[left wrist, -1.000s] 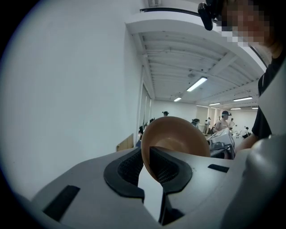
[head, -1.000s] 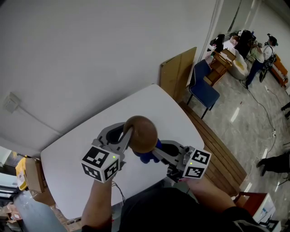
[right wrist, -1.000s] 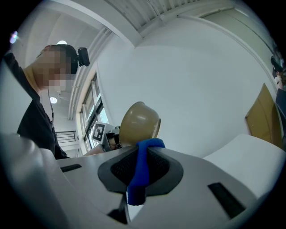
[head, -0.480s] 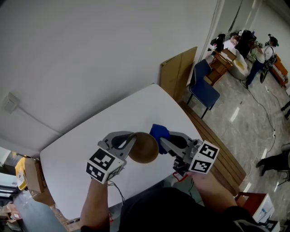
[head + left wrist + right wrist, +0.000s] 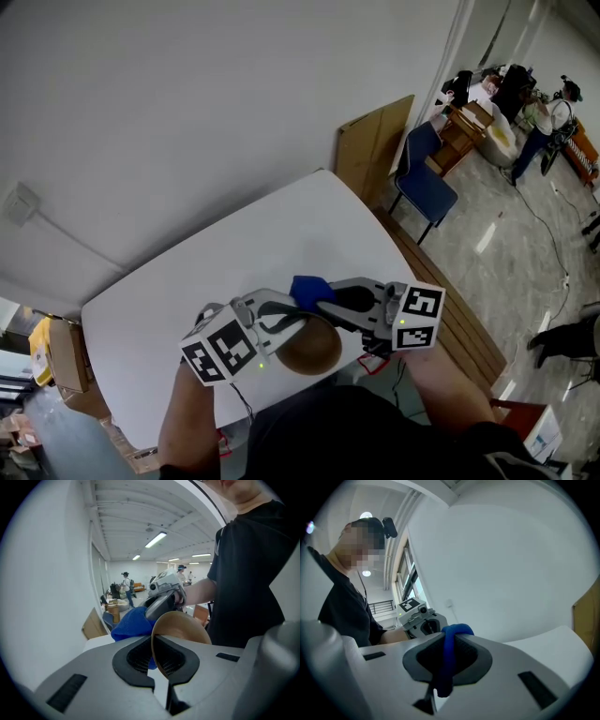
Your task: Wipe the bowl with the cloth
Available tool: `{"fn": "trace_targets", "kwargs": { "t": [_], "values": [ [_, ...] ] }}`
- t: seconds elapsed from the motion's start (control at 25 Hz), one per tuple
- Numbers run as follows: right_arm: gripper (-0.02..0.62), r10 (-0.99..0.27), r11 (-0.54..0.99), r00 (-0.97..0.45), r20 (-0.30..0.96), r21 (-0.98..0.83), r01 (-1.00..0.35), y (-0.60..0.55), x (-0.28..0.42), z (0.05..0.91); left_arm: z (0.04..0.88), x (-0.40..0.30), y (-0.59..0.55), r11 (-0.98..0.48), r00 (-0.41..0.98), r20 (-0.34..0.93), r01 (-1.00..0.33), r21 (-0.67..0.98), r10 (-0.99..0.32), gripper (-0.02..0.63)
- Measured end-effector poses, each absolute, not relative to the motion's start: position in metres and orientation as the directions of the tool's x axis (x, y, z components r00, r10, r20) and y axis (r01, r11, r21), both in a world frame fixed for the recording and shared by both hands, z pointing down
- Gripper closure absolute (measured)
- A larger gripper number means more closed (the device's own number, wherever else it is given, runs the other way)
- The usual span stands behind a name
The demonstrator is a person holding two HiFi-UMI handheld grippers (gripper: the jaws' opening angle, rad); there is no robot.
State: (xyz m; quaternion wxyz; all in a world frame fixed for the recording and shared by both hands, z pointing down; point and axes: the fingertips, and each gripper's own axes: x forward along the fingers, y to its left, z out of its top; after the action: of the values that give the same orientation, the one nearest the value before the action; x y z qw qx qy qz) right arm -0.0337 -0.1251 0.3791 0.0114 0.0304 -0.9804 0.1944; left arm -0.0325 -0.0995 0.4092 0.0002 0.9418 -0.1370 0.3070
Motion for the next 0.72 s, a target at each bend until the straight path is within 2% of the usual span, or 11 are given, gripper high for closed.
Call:
{"fn": "trace_targets", "kwargs": {
  "t": [0.28, 0.72],
  "values": [
    [0.561, 0.037, 0.912, -0.999, 0.026, -0.411, 0.023, -0.111, -0.037, 0.381, 0.407, -0.037, -0.089, -0.975, 0.761, 0.610, -0.194, -0.109, -0.220, 0.589],
    [0.561, 0.138, 0.899, -0.990, 0.004, -0.421, 0.124, -0.098, -0.037, 0.380, 0.388, -0.026, -0.069, -0.990, 0.820, 0.558, -0.073, -0.123, -0.130, 0.589]
  ]
}}
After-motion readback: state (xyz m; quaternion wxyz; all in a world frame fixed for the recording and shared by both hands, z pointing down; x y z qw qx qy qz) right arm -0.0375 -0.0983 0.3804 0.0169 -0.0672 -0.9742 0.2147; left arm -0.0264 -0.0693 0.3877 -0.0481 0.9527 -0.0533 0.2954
